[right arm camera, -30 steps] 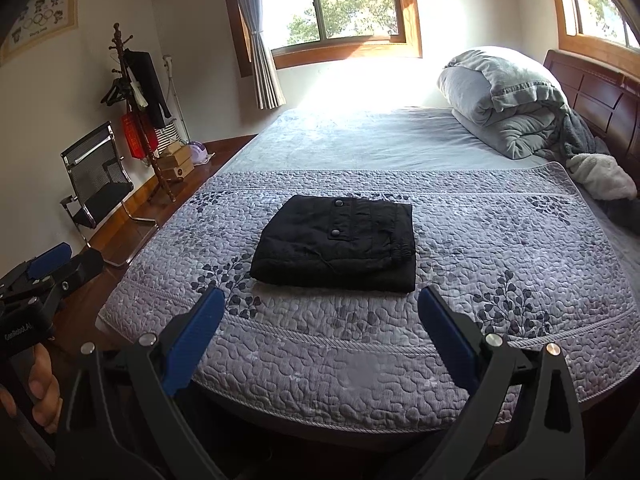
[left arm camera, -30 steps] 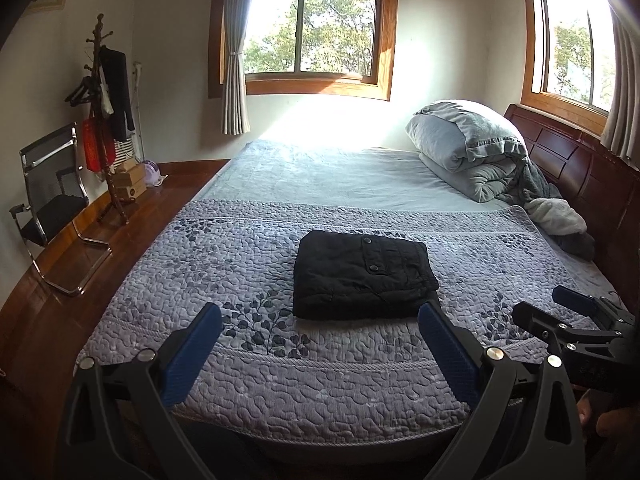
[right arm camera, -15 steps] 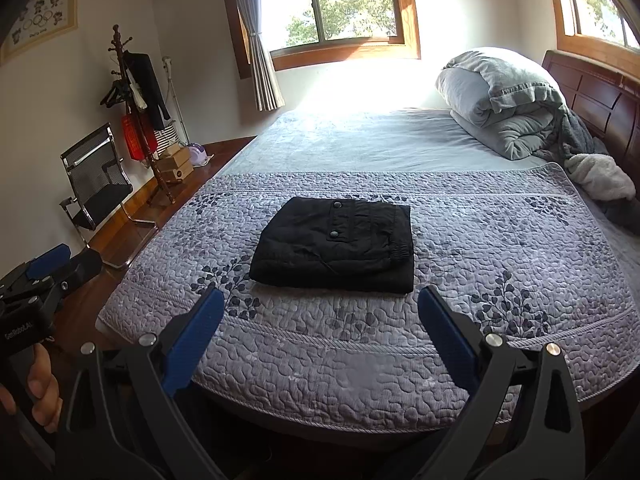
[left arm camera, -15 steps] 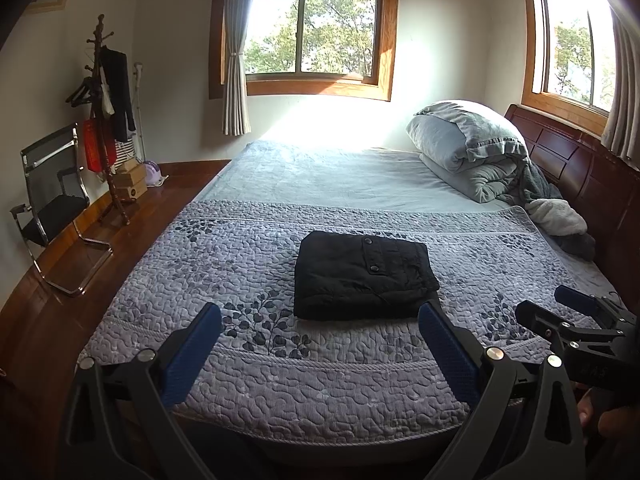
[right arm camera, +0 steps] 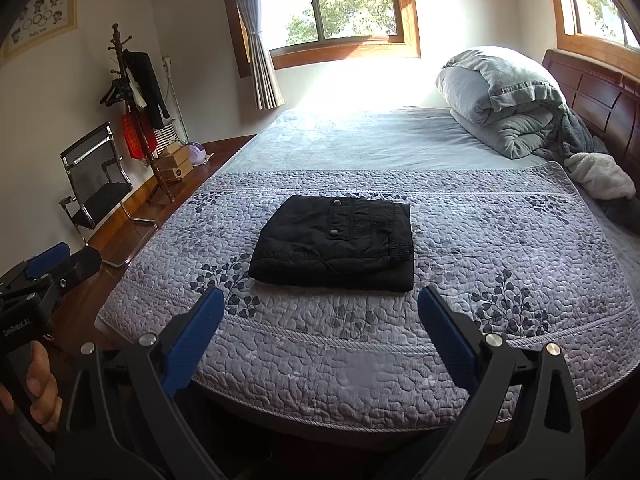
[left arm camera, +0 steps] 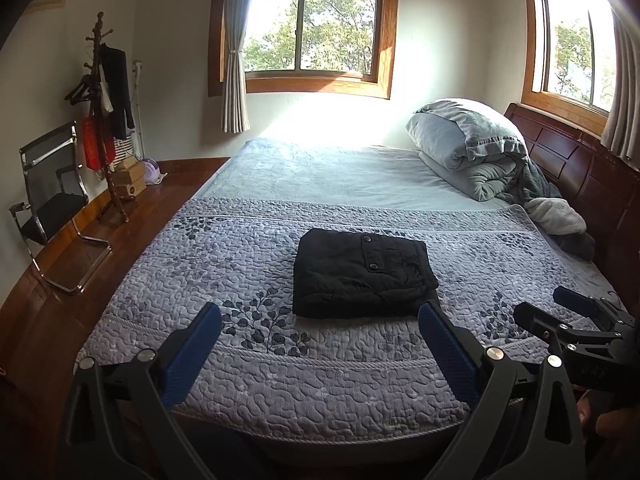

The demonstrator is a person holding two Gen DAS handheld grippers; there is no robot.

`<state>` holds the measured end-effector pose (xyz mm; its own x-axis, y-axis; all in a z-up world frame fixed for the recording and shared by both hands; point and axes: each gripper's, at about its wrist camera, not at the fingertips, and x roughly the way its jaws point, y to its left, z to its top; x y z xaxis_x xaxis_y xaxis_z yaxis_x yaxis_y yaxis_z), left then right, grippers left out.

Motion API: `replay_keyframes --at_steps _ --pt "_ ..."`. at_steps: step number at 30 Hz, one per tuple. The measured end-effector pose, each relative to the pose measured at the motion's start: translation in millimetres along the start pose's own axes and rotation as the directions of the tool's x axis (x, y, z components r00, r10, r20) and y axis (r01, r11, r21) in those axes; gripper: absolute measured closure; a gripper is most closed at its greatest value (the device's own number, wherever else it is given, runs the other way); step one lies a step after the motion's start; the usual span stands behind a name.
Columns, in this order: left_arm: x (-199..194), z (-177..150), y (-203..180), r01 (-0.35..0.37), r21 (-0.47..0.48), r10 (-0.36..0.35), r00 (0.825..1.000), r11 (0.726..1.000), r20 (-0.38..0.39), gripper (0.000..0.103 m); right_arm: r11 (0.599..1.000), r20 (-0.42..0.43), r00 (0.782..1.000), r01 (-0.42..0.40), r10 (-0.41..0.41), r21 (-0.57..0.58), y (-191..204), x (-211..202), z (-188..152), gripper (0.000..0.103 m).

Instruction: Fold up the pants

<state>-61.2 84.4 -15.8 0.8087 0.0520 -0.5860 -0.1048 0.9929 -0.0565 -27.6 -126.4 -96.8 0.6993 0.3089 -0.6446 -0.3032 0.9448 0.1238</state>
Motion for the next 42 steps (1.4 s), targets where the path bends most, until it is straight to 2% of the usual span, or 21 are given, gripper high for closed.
replay_keyframes --at_steps 9,14,17,20,26,42 --pt "2.9 -1.2 0.9 0.029 -0.014 -0.029 1.000 0.999 -0.012 0.004 1.000 0.004 1.000 0.005 -0.005 -0.003 0.0 1.0 -1.0 0.006" --pt "-0.8 -3.1 -5.2 0.015 0.024 -0.015 1.000 1.000 0.018 0.004 1.000 0.002 1.000 0.007 -0.007 -0.001 -0.6 1.7 -1.3 0.006" --pt "-0.1 -1.8 -6.8 0.031 0.029 -0.031 1.000 0.999 0.003 0.004 1.000 0.003 1.000 0.007 -0.007 -0.002 -1.0 1.3 -0.5 0.006" --pt "3.5 -1.3 -4.4 0.030 0.009 -0.030 0.999 1.000 -0.026 0.004 1.000 0.004 1.000 0.009 -0.009 -0.004 -0.5 0.7 -0.7 0.006" --pt "-1.3 0.5 -3.8 0.010 0.015 -0.010 1.000 1.000 -0.007 0.004 1.000 0.004 1.000 0.009 -0.009 -0.007 2.2 -0.6 0.2 0.006" --pt "-2.6 0.7 -0.1 -0.001 0.002 0.001 1.000 1.000 -0.012 0.004 1.000 0.005 1.000 0.010 -0.010 -0.008 5.8 -0.5 -2.6 0.006"
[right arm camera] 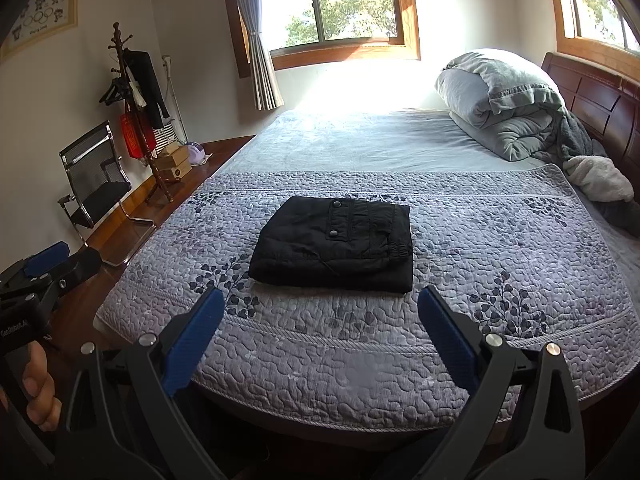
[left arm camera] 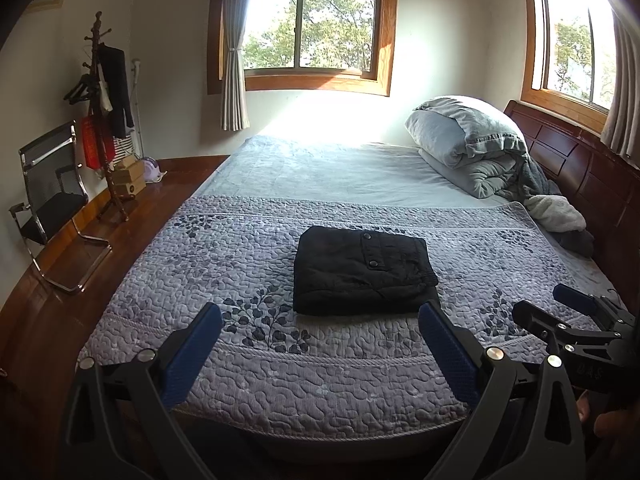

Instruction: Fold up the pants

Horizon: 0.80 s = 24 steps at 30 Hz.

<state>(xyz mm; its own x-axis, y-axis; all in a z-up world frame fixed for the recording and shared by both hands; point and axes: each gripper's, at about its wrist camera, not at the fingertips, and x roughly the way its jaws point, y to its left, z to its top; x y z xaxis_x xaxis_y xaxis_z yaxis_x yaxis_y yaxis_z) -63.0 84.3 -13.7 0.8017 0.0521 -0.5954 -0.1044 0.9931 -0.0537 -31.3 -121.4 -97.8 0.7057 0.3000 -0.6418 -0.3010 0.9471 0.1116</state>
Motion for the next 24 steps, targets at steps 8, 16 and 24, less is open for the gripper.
replay_keyframes --at_steps 8,16,24 --pt "1.1 0.3 -0.5 0.025 0.000 -0.025 1.000 1.000 -0.009 0.004 1.000 -0.001 1.000 0.003 -0.003 0.005 -1.5 0.8 -1.9 0.006" --pt "1.2 -5.0 6.2 0.086 -0.051 -0.086 0.996 0.995 0.004 0.003 1.000 -0.006 1.000 0.024 -0.024 0.008 -3.1 2.1 -2.3 0.006" --pt "-5.6 -7.9 -1.5 -0.008 0.000 0.008 0.999 1.000 0.046 0.004 0.998 0.009 0.998 0.060 -0.060 0.006 -1.3 -2.2 0.4 0.006"
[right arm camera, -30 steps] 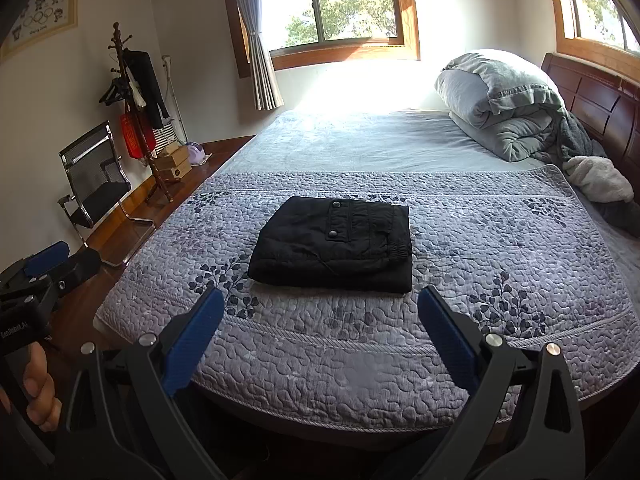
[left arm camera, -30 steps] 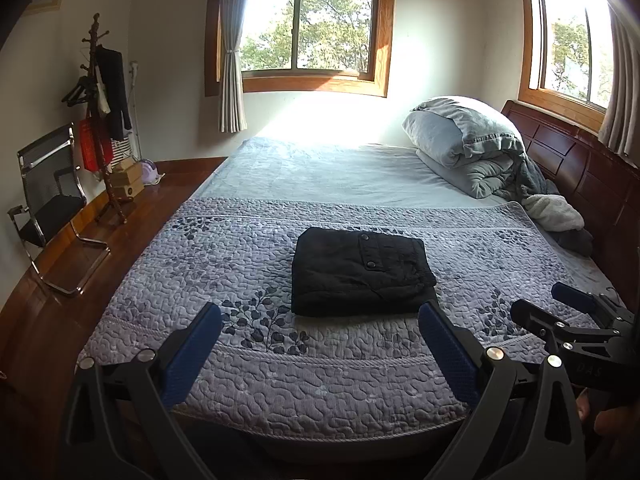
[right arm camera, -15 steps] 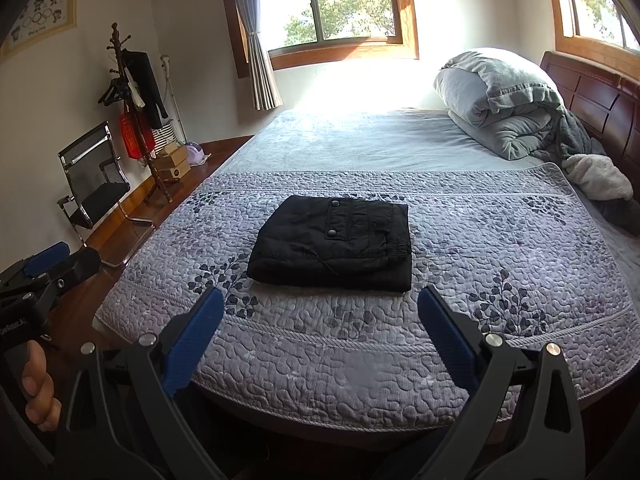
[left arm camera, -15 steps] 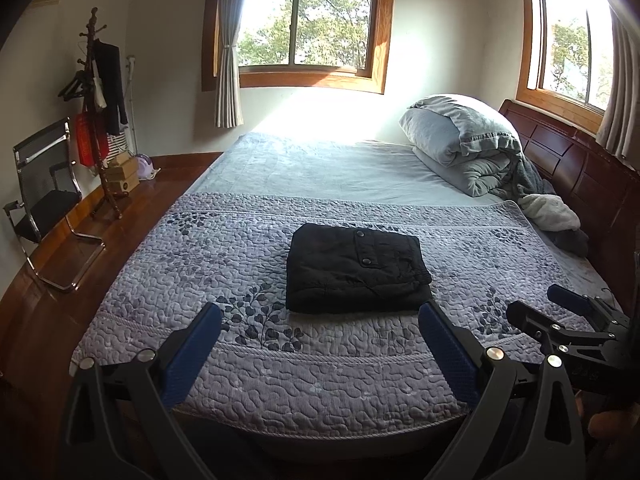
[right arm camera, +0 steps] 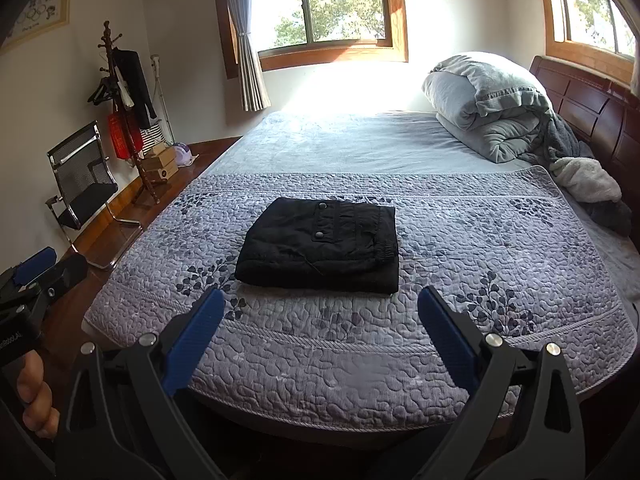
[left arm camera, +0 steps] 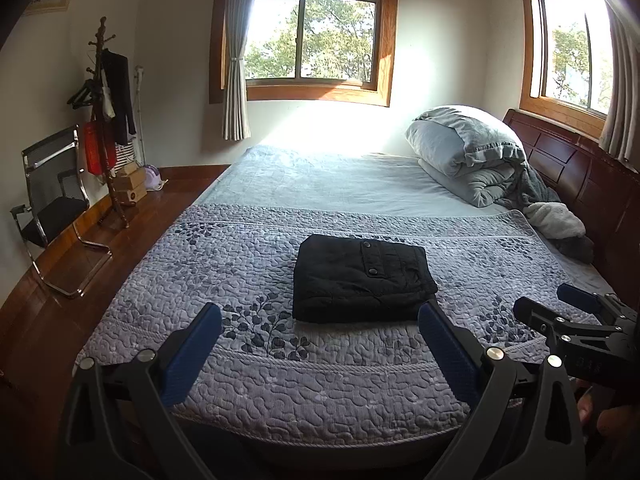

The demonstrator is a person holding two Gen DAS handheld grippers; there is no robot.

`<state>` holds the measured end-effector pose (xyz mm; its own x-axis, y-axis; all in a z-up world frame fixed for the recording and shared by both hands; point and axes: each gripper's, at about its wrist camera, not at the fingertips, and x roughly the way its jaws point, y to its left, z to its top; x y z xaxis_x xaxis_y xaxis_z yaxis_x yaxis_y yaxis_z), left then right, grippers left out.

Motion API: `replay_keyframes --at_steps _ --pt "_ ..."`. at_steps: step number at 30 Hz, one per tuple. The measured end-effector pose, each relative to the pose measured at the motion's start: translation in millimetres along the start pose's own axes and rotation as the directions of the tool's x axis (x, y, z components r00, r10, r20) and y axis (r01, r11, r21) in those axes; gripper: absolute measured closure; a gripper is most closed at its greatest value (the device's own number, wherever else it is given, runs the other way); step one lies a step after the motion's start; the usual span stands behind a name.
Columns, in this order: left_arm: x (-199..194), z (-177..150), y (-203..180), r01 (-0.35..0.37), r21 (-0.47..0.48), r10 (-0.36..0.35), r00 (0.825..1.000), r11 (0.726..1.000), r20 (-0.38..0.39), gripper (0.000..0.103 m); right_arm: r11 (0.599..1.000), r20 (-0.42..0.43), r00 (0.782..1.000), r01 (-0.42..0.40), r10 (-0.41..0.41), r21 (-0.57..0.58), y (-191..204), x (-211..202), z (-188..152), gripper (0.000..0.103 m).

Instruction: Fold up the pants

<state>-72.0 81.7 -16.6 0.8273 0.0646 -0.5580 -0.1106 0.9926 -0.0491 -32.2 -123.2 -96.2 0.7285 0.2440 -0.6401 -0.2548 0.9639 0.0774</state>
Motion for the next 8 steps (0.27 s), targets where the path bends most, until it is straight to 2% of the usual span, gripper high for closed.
replay_keyframes --at_steps 3,5,8 --pt "-1.2 2.6 -4.3 -0.048 0.030 0.047 0.999 0.998 0.013 0.004 1.000 -0.002 1.000 0.007 -0.007 0.002 -2.3 2.0 0.6 0.006" --pt "-2.7 3.7 -7.1 -0.051 0.050 0.049 0.998 0.997 0.024 0.004 1.000 -0.006 1.000 0.009 -0.009 0.003 -4.2 3.9 0.9 0.006" --pt "0.8 4.8 -7.3 -0.032 0.039 0.032 0.999 0.999 0.003 0.004 1.000 -0.008 1.000 0.009 -0.009 0.007 -5.9 6.8 1.6 0.006"
